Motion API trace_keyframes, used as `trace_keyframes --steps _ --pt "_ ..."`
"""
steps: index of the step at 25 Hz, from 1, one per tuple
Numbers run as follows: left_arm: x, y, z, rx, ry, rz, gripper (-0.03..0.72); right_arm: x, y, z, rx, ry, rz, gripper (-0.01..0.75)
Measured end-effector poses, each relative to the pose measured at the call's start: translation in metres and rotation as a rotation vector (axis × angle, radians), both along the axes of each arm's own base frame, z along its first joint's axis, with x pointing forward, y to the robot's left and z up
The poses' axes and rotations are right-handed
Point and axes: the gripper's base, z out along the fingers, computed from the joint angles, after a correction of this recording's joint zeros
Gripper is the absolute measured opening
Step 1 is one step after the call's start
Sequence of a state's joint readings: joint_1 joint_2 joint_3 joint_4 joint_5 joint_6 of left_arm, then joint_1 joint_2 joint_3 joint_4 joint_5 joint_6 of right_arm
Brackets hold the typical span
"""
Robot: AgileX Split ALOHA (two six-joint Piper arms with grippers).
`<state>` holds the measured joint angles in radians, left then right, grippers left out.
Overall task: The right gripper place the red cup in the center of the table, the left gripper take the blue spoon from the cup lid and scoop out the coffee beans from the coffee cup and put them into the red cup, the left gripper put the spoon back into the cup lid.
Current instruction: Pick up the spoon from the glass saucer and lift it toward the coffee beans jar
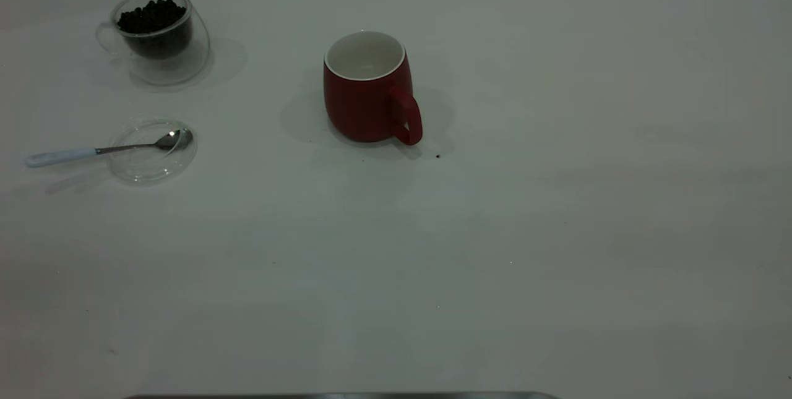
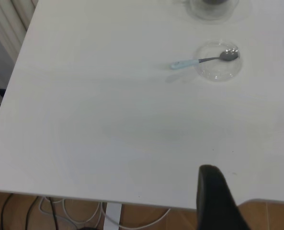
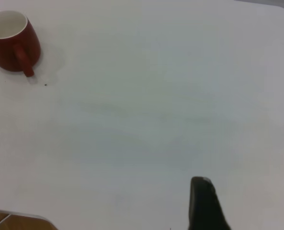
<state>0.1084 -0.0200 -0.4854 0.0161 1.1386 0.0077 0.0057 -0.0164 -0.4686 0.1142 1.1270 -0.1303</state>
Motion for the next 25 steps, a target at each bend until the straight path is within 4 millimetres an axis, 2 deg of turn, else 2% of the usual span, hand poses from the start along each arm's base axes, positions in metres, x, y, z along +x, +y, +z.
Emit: trace_keyframes --steps 18,22,25 --pt "0.0 0.002 0.001 0.017 -0.004 0.011 0.432 0.0 0.0 0.0 0.0 0.0 0.0 0.467" --pt "0.002 0.002 0.014 -0.007 -0.025 0.032 0.432 0.0 0.0 0.0 0.0 0.0 0.0 0.467" --pt "0.014 0.003 0.029 -0.036 0.02 0.053 0.44 0.0 0.0 0.0 0.0 0.0 0.0 0.467"
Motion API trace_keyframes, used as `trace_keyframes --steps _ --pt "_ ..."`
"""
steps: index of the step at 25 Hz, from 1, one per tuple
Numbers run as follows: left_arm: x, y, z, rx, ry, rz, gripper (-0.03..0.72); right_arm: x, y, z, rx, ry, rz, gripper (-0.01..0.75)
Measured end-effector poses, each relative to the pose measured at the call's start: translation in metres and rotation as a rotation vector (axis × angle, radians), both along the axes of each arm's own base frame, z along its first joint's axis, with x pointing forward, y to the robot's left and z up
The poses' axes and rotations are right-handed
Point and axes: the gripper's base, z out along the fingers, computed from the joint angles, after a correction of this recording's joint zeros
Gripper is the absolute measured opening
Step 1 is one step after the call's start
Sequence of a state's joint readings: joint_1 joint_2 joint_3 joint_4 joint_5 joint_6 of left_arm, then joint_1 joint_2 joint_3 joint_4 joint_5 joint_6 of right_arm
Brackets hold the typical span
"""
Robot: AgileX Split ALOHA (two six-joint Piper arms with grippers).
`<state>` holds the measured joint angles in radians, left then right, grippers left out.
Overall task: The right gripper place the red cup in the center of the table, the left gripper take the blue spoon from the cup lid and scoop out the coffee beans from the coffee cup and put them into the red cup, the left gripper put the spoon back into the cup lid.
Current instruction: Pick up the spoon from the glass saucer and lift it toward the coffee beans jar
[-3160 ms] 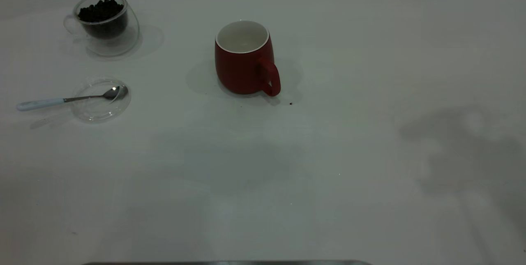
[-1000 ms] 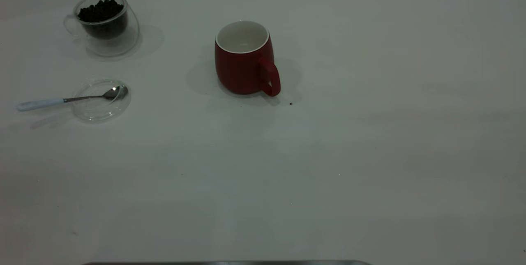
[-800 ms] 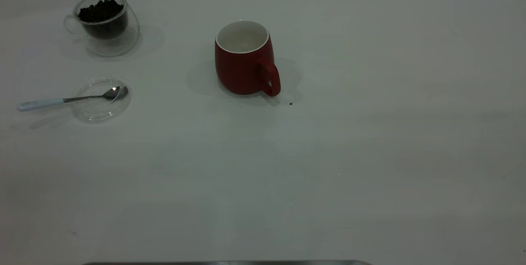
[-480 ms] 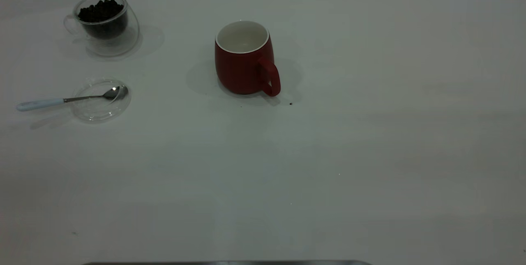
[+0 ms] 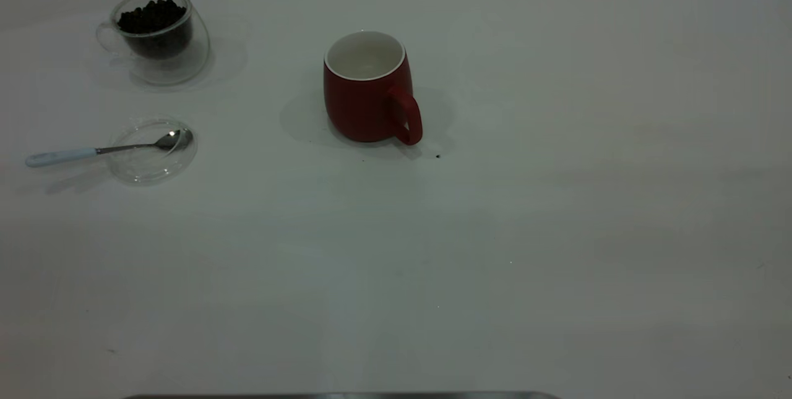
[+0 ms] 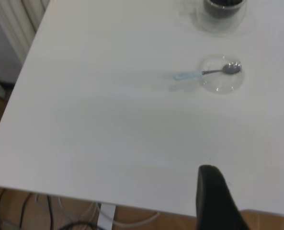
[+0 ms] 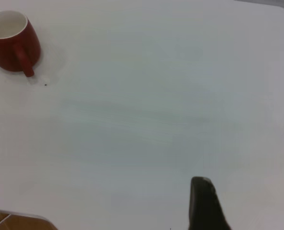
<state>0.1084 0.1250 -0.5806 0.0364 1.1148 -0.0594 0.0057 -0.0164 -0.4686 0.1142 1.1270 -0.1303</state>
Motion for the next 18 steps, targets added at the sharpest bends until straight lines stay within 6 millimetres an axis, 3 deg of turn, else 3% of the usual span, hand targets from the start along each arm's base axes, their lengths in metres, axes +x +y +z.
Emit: trace_keyframes --steps 5,9,18 --pt "0.043 0.005 0.018 -0.012 0.068 0.001 0.509 0.0 0.0 0.0 0.0 0.0 0.0 0.467" --pt "0.091 0.009 0.017 -0.048 0.157 0.025 0.592 0.0 0.0 0.0 0.0 0.0 0.0 0.467" --pt "0.229 0.03 0.0 -0.017 0.412 0.049 0.597 0.0 0.0 0.0 0.0 0.0 0.0 0.466"
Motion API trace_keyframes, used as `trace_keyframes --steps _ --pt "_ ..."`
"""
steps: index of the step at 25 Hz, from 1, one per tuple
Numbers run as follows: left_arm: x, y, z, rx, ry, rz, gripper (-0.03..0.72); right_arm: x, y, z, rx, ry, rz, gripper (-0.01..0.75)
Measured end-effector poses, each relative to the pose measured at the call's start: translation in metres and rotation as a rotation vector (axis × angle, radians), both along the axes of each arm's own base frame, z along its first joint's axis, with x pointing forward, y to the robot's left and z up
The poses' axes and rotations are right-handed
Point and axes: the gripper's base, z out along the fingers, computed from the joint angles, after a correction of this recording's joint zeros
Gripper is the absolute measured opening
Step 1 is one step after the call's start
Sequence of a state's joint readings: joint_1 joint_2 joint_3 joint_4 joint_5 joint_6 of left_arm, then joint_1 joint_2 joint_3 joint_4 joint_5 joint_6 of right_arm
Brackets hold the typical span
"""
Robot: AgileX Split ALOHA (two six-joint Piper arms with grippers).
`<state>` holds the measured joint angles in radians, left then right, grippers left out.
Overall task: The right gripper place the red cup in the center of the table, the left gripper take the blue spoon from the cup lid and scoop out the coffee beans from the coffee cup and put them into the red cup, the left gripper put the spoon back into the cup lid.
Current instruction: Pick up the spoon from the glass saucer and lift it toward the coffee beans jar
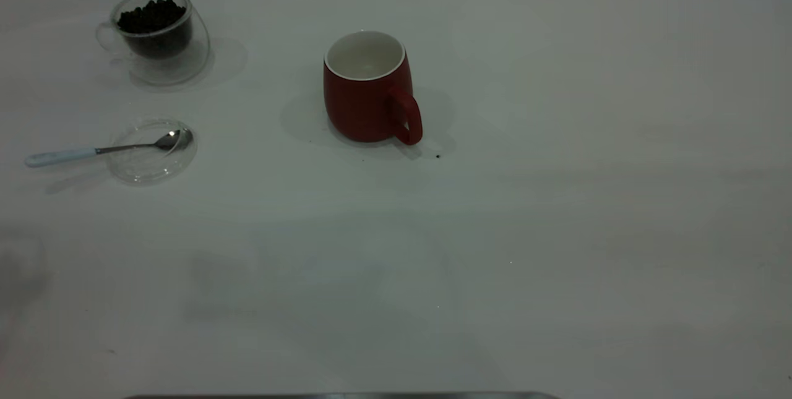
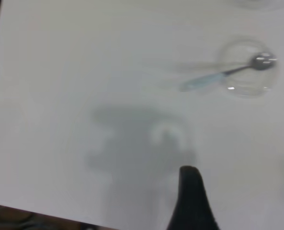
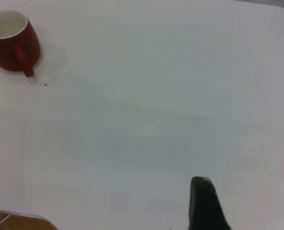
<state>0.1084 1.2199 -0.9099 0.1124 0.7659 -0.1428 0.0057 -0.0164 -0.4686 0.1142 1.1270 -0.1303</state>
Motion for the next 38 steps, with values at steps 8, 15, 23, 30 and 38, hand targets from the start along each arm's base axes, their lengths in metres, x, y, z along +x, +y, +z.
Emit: trace_keyframes --steps 8,15,23,30,38 --pt "0.099 0.044 -0.039 0.161 0.313 0.117 0.595 0.0 0.0 0.0 0.001 0.0 0.0 0.466" --pt "0.117 0.096 -0.087 0.027 0.398 0.24 0.595 0.0 0.0 0.0 0.001 0.0 -0.001 0.466" --pt "0.124 0.12 -0.131 -0.403 0.286 0.143 0.595 0.0 0.0 0.0 0.0 0.0 -0.003 0.466" --pt "0.134 0.115 -0.188 -0.574 0.263 -0.075 0.595 0.0 0.0 0.0 0.001 0.0 -0.004 0.466" --pt "0.129 0.11 -0.246 -0.633 0.354 -0.158 0.595 0.0 0.0 0.0 0.001 0.0 -0.004 0.466"
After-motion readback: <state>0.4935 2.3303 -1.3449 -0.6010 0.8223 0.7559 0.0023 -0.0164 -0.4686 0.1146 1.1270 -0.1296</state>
